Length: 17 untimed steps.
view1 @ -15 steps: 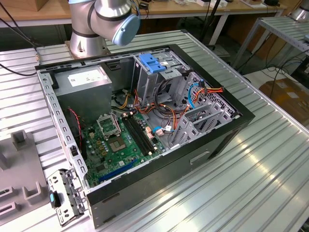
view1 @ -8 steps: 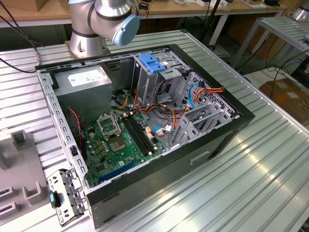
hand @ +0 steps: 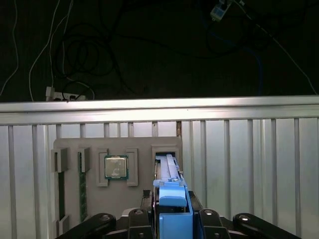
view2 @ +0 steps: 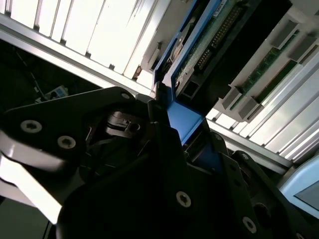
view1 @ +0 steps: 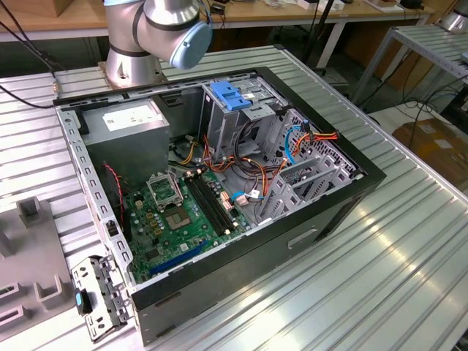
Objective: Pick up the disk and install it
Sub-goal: 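Pick up the disk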
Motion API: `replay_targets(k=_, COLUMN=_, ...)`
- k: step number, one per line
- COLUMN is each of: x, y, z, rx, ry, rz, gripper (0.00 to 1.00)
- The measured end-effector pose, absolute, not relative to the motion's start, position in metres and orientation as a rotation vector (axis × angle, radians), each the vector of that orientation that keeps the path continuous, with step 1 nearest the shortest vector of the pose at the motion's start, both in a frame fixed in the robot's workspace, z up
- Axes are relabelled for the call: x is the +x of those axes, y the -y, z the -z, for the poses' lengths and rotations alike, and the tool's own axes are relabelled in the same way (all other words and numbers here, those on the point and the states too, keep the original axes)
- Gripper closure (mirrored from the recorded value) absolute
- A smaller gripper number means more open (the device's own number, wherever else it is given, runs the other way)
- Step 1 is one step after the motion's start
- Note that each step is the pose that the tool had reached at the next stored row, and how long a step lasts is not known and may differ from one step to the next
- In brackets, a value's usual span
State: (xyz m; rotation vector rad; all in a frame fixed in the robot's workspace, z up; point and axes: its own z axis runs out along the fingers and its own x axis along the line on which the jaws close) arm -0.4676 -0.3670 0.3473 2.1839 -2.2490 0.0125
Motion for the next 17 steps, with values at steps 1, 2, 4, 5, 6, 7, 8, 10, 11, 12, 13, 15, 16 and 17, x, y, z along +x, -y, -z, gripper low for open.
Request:
replay_targets(k=1, x=-0.468, y=0.367, z=-0.347, rx=2.184, ry=2.249, rz=-0.013, gripper=0.63)
replay_targets(k=2, x=-0.468, y=0.367, z=-0.348, rx=2.184, ry=2.249, rz=-0.013, gripper=0.63)
replay_targets(k=4, x=-0.468, y=0.367, z=-0.348, rx=2.184, ry=2.249, rz=-0.013, gripper=0.63)
replay_targets(k=5, x=-0.468, y=0.367, z=-0.349, rx=2.184, ry=2.248, rz=-0.013, gripper=0.63)
replay_targets(k=6, x=-0.468, y=0.367, z=-0.35, rx=2.184, ry=2.248, rz=-0.013, gripper=0.63)
replay_targets(k=7, x=-0.468, y=0.367, z=-0.351, rx=2.184, ry=2.249, rz=-0.013, gripper=0.63)
replay_targets(k=8, x=-0.468, y=0.367, z=-0.352, rx=2.183, ry=2.248, rz=-0.013, gripper=0.63)
replay_targets(k=10, x=-0.468, y=0.367, z=-0.354, rx=2.184, ry=2.249, rz=-0.013, gripper=0.63)
replay_targets(k=11, x=-0.468, y=0.367, z=-0.355, rx=2.184, ry=2.249, rz=-0.013, gripper=0.63)
replay_targets(k=12, x=-0.468, y=0.367, z=-0.356, rx=2.184, ry=2.249, rz=-0.013, gripper=0.63)
replay_targets(k=13, x=-0.468, y=0.367, z=-0.358, rx=2.184, ry=2.249, rz=-0.013, gripper=0.63)
replay_targets(k=15, x=-0.468, y=0.367, z=-0.36, rx=2.184, ry=2.249, rz=-0.013, gripper=0.63)
replay_targets(k=16, x=-0.468, y=0.367, z=-0.361, rx=2.184, ry=2.249, rz=-0.013, gripper=0.63)
replay_targets(k=17, x=-0.468, y=0.367, z=-0.361, rx=2.184, ry=2.249, rz=-0.013, gripper=0.63)
